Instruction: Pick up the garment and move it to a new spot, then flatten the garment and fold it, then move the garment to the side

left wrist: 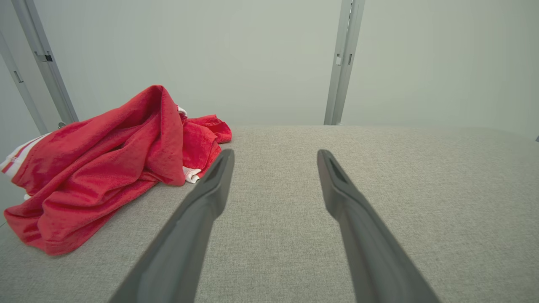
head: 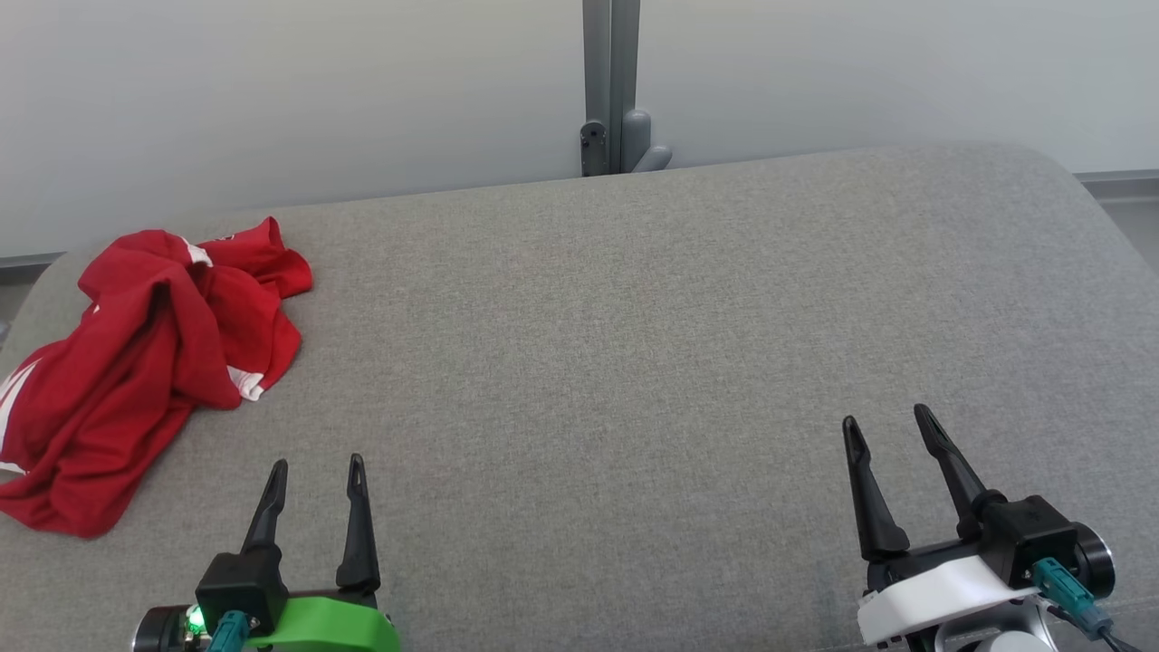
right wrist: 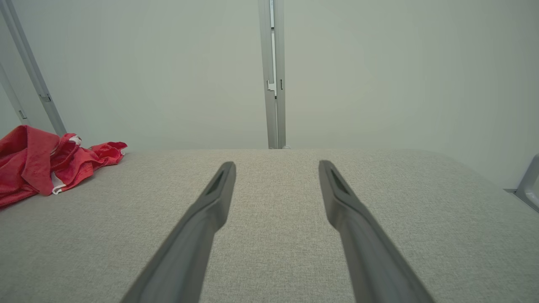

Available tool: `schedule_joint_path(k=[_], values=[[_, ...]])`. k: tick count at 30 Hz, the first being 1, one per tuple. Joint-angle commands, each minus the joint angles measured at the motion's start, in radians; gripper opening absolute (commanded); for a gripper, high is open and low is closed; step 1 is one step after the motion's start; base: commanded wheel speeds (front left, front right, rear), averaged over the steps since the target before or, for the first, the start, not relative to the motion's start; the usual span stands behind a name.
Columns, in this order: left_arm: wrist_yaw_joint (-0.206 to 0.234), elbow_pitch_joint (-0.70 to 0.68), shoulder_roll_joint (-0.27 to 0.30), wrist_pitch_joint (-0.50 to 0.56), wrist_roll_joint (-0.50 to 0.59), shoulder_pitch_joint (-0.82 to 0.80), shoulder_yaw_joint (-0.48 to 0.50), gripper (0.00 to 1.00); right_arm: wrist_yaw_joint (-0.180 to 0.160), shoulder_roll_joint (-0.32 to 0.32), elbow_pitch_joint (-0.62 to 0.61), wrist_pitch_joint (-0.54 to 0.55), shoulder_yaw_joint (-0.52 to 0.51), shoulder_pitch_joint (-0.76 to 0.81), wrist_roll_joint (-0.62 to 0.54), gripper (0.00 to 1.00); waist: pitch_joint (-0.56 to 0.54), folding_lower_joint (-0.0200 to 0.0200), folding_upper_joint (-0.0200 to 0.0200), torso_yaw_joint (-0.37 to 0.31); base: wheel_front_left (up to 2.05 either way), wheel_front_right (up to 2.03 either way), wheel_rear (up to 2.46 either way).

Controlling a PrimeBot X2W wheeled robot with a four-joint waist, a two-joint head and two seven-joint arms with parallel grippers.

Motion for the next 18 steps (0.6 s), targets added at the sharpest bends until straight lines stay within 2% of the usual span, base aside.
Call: schedule_joint_path(k=[1, 18], values=[[-0.002, 0.000, 0.007, -0.004, -0.007, 0.013, 0.001, 1.00, 0.000, -0.004, 0.001, -0.005, 0.000, 0.011, -0.004, 1.00, -0.001, -0.0001, 0.0102, 0.000, 0.00, 0.00, 0.00], [0.004, 0.004, 0.007, -0.003, -0.001, 0.005, -0.008, 1.00, 0.000, -0.004, -0.002, -0.005, -0.009, 0.012, -0.007, 1.00, -0.001, -0.0001, 0.0102, 0.013, 0.00, 0.00, 0.00]])
